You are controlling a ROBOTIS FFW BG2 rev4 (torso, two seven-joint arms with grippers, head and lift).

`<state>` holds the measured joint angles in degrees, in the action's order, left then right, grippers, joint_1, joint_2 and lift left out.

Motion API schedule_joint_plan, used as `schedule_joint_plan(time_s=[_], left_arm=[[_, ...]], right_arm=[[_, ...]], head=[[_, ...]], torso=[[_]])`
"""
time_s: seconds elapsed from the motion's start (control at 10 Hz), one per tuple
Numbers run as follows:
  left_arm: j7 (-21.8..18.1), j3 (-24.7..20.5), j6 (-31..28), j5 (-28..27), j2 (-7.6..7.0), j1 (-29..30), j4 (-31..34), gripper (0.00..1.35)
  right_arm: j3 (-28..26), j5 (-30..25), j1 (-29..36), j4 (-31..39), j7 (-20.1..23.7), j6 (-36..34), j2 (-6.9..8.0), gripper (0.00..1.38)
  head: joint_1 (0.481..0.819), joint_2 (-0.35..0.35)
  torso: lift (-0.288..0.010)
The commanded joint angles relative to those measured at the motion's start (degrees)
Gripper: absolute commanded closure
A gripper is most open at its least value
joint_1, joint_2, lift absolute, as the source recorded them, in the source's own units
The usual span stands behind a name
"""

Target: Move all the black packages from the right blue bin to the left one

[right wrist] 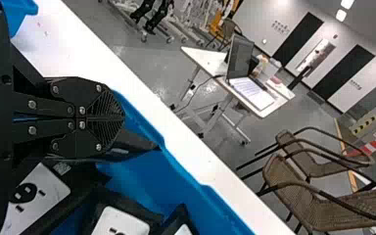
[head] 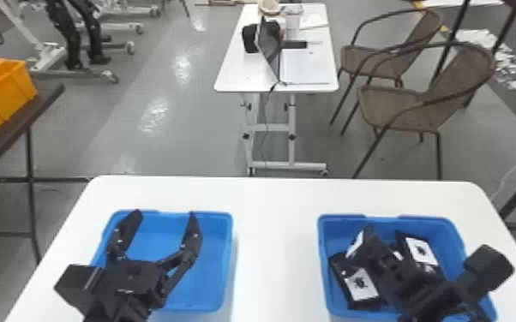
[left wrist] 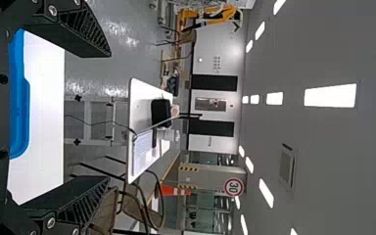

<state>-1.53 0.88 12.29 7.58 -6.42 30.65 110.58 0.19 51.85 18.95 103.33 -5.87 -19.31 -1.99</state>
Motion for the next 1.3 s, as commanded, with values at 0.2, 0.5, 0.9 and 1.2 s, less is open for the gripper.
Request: schedule_joint_plan(time_s=[0.2,0.5,0.9,1.2], left_arm=[[-0.1,0.0,0.0,0.2,0.09,-0.1,-0.1,0.13],[-0.2,0.1,0.0,0.2,0.18,-0.1,-0.2,0.13],[-0.2,-0.2,0.2,0.2,0.35,0.1,-0.2,0.13],[-0.3,-0.2,0.2,0.2,0.44,0.2,-0.2,0.13]], right_arm=[[-1.1,2.5,0.5,9.6,0.2,-7.8,-3.28,1.13],[-4.9,2.8,2.6,11.6,-2.6,-15.3,-1.61,0.24],[-6.7,-4.7,3.3,4.2,-5.1,-12.8,2.04,0.19],[-6.6,-4.7,0.4,-1.5,-5.0,-10.5,1.81,0.18]], head=[[0.695,0.086],[0.695,0.095],[0.695,0.058],[0.695,0.030]], torso=[[-0.041],[-0.041],[-0.041],[-0.041]])
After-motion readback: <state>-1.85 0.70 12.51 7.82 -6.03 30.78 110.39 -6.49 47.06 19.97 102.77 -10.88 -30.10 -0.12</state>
